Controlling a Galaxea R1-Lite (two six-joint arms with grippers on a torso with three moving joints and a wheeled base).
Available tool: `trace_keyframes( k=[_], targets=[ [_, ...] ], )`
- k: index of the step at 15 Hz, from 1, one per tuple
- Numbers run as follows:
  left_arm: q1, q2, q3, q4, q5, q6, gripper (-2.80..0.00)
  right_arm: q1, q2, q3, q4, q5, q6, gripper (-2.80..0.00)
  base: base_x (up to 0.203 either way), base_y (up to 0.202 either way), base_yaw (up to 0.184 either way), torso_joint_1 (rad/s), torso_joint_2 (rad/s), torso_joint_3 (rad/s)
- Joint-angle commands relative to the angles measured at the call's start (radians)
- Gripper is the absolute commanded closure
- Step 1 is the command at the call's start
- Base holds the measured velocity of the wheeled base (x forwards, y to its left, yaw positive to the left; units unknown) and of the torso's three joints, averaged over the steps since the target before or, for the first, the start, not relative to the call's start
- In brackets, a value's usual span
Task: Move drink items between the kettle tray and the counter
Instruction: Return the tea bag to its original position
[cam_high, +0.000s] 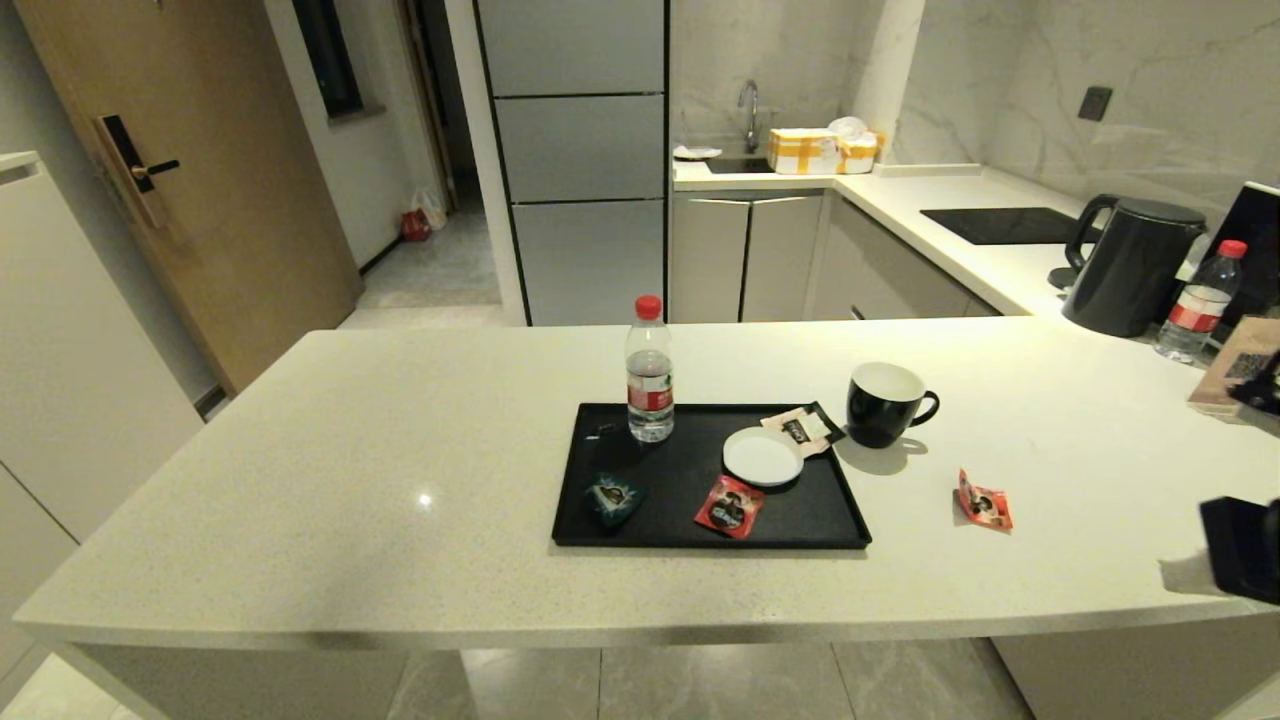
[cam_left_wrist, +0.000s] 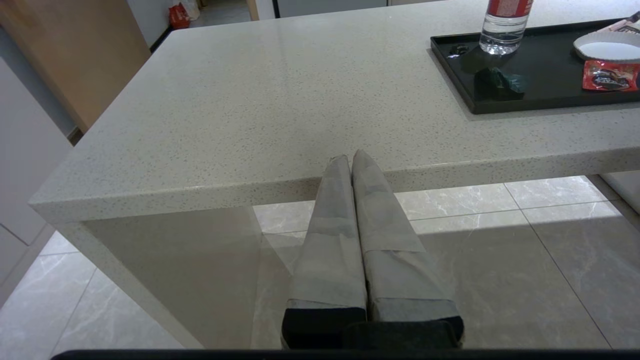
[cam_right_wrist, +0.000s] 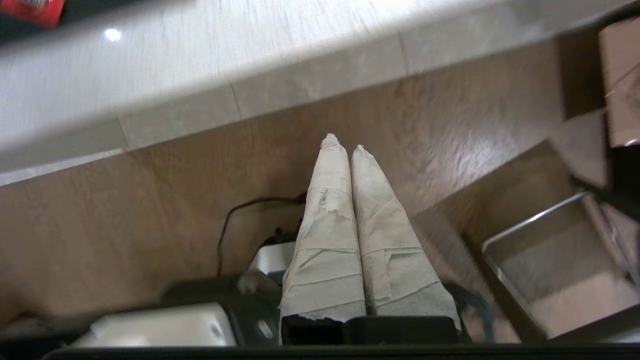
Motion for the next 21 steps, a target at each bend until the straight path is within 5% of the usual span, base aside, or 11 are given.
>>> trace_keyframes(
  k=[1,4,5,8,21],
  targets=[
    [0.0,0.0,0.0,0.0,0.0,0.001,0.0,0.005,0.295,-0.077,-0.022,0.001,0.015,0.0,0.0,0.0,0.0,0.0,0.0,0.0],
    [0.0,0.0,0.0,0.0,0.0,0.001,0.0,0.011,0.543,-0.273,-0.067,0.0,0.07,0.0,0.0,0.0,0.0,0.0,0.0,0.0],
    [0.0,0.0,0.0,0.0,0.0,0.001,0.0,0.012,0.613,-0.328,-0.074,-0.004,0.088,-2.8,0.0,0.0,0.0,0.0,0.0,0.0],
    [0.0,0.0,0.0,0.0,0.0,0.001,0.0,0.013,0.733,-0.476,-0.088,-0.014,0.154,-2.8,0.0,0.0,0.0,0.0,0.0,0.0],
    [0.0,0.0,0.0,0.0,0.0,0.001,0.0,-0.003,0.801,-0.517,-0.162,-0.144,0.173,-2.8,0.0,0.0,0.0,0.0,0.0,0.0]
  ],
)
